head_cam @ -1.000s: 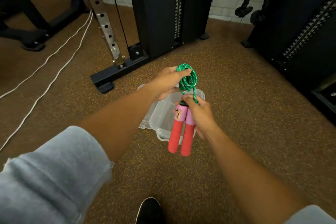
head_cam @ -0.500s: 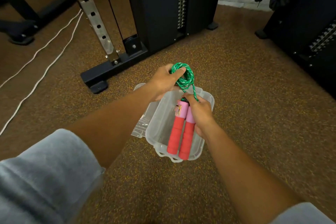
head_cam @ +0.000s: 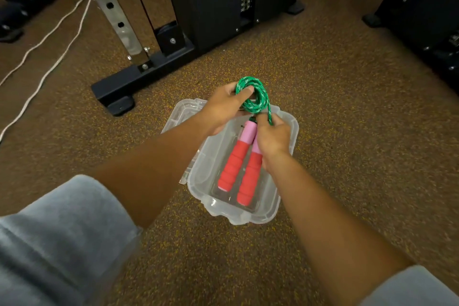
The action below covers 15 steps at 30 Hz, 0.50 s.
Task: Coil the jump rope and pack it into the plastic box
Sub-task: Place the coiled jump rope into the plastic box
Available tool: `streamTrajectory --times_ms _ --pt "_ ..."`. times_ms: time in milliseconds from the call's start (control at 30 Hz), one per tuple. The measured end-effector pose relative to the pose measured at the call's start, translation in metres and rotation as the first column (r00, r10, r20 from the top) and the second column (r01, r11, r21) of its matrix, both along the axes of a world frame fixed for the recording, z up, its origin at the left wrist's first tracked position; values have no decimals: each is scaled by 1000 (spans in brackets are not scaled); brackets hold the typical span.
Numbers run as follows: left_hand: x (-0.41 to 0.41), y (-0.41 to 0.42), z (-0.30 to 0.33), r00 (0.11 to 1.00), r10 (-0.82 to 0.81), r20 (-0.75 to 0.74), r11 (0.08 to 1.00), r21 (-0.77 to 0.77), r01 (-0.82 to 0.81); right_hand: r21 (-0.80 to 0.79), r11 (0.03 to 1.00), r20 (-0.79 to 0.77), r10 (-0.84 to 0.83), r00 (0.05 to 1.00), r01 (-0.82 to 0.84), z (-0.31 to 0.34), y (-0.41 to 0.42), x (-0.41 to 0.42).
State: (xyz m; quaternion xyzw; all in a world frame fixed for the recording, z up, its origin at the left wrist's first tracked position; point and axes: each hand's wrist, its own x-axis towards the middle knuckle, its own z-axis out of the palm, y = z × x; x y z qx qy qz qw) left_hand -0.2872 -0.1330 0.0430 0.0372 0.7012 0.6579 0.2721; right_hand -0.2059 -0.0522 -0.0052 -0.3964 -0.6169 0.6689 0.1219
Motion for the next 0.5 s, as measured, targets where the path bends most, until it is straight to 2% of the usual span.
streamTrajectory --times_ms 167,267,400,500 --pt "3 -4 -23 995 -98 24 973 -209 101 17 995 157 97 983 -101 -30 -9 7" --pt "6 7 -41 991 -127 52 923 -359 137 -28 997 193 73 978 -69 -42 -4 9" --pt "12 27 -46 981 -191 -18 795 -589 144 -65 997 302 52 952 -34 -55 -4 7" --pt "16 35 -56 974 -225 -3 679 -718 154 -100 994 360 -2 933 41 -63 -9 5"
